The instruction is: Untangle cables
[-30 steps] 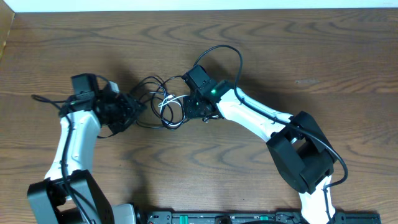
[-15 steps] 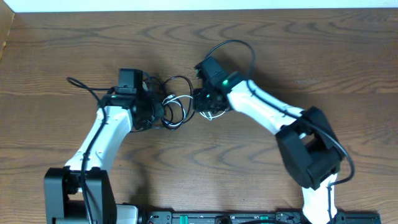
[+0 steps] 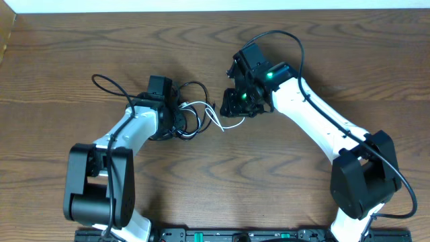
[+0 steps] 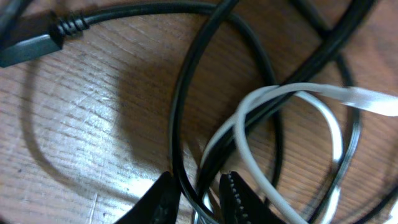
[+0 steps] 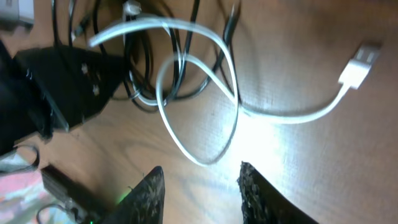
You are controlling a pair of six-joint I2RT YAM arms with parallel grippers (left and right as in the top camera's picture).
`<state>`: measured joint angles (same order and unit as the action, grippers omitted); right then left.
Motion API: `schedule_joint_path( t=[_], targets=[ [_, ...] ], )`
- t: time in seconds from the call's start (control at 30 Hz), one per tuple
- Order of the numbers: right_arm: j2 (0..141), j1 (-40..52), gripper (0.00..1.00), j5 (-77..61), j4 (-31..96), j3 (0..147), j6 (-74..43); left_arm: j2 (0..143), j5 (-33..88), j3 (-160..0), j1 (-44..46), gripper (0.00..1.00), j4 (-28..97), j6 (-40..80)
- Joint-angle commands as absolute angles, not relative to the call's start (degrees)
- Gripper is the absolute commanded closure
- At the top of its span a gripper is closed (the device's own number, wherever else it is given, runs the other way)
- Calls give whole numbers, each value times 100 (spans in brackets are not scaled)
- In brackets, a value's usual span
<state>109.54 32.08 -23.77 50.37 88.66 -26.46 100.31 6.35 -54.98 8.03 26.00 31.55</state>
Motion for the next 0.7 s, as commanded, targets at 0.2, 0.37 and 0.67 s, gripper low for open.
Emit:
schedule_joint_path(
  t=[0.2, 0.37, 0.67],
  targets=[
    [10984, 3570, 68, -2637, 4532, 8442, -2663, 10169, 947, -5470, 797, 92, 2576, 2939],
    [10984, 3566, 64, -3398, 3583, 7959, -2672, 10114, 1461, -5478, 589, 93, 2587, 2652],
    [10984, 3430, 50, -4694, 1704, 6995, -2486, 10114, 3162, -5476, -285, 93, 2600, 1935]
  ],
)
